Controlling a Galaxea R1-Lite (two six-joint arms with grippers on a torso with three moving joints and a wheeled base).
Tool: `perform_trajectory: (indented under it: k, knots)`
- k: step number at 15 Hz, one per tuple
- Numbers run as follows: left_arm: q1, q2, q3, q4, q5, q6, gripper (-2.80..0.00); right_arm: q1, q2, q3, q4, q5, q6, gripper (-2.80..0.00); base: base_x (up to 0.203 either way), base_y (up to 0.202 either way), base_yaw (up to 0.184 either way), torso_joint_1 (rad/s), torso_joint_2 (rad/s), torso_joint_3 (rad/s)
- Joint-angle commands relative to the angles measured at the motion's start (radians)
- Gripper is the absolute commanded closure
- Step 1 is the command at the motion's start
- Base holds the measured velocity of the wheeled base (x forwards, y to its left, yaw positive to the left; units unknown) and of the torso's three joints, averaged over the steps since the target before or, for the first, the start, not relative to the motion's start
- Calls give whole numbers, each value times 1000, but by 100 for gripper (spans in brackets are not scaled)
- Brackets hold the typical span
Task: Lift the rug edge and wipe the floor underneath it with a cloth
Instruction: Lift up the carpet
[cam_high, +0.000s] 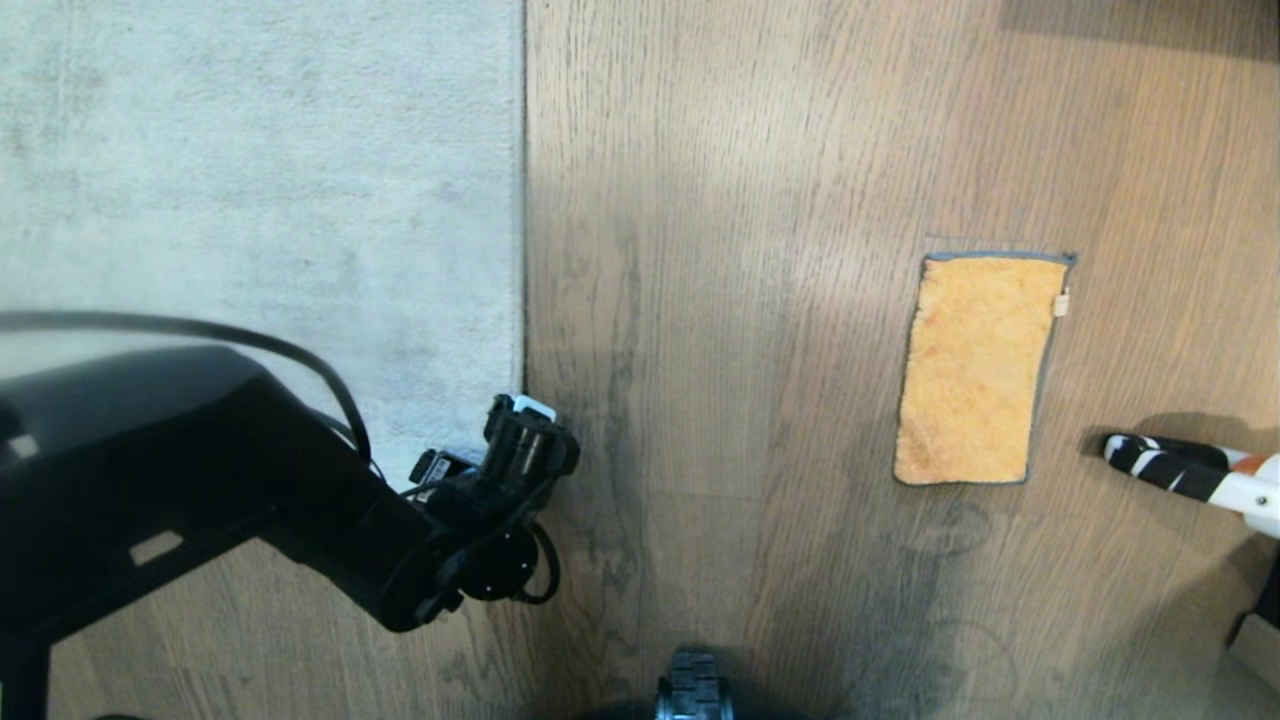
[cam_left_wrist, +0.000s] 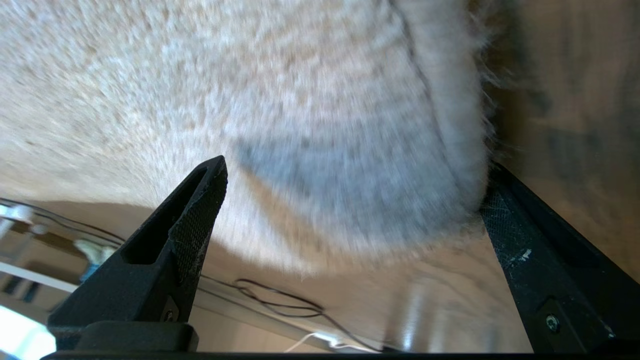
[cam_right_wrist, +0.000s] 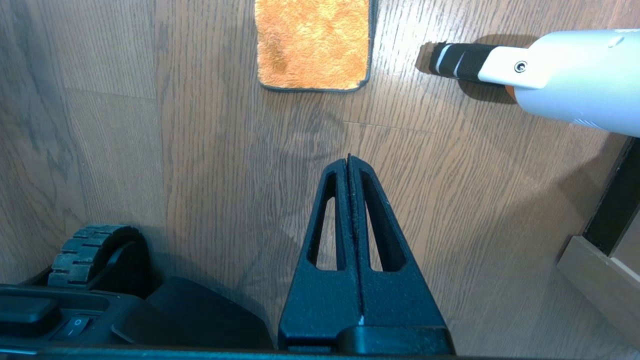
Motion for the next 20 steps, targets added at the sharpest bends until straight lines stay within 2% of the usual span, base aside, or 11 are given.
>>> perform_trajectory:
  k: [1, 4, 9, 19, 20]
  knots:
    - [9, -18, 0, -4, 9, 40, -280, 0, 0, 0, 0, 1, -1, 0, 0, 0, 0, 0, 0, 0]
    - [14, -39, 2, -3, 18, 88, -280, -2, 0, 0, 0, 1, -1, 0, 0, 0, 0, 0, 0, 0]
    - [22, -67, 13, -4, 61, 131, -280, 0, 0, 0, 0, 1, -1, 0, 0, 0, 0, 0, 0, 0]
    - [29, -147, 44, -3, 57, 139, -280, -1, 0, 0, 0, 1, -1, 0, 0, 0, 0, 0, 0, 0]
    - [29, -150, 46, -3, 57, 139, 0, 0, 0, 0, 0, 1, -1, 0, 0, 0, 0, 0, 0, 0]
